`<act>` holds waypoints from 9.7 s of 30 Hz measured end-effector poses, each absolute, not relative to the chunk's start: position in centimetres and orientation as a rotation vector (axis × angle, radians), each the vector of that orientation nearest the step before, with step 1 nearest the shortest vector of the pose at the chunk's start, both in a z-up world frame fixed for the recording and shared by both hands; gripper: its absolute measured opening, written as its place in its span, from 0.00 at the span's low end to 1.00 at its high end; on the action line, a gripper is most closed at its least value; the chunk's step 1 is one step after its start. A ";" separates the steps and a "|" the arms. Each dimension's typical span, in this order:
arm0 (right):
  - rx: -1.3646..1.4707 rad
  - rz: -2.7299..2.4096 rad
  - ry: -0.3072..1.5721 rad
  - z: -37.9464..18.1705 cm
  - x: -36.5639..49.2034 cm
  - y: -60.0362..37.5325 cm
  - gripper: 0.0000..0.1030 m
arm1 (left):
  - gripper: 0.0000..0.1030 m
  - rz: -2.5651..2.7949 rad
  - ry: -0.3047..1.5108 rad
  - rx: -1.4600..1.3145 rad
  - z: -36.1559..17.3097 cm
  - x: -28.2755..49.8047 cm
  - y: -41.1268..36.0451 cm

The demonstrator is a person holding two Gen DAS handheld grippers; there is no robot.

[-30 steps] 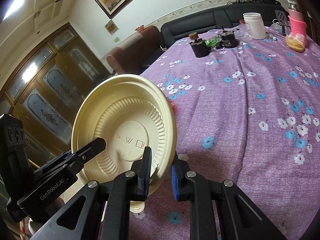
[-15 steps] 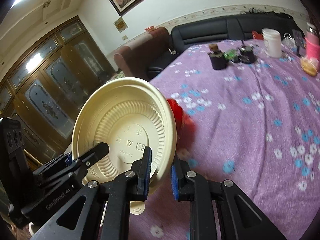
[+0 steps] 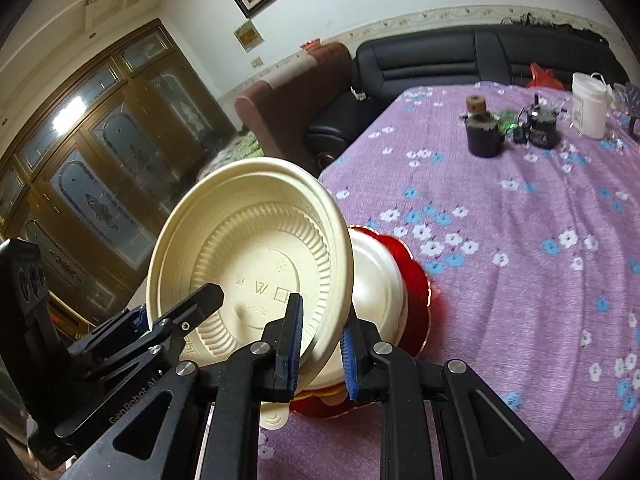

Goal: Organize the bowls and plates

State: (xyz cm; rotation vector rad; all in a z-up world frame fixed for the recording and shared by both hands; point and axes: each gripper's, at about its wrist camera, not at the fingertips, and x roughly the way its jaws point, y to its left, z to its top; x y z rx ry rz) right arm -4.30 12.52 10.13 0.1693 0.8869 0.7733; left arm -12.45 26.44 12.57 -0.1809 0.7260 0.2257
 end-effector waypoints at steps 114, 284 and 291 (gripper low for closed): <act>0.200 0.428 0.784 1.7 -11.7 3.6 0.74 | 0.93 0.332 0.785 -0.163 4.8 -16.9 19.4; -0.136 0.529 0.768 7.2 -12.3 14.0 0.90 | 1.00 0.308 0.722 -0.223 11.8 -17.5 25.1; -0.135 0.531 0.771 7.1 -12.4 14.0 0.90 | 1.00 0.305 0.724 -0.224 11.9 -17.5 25.1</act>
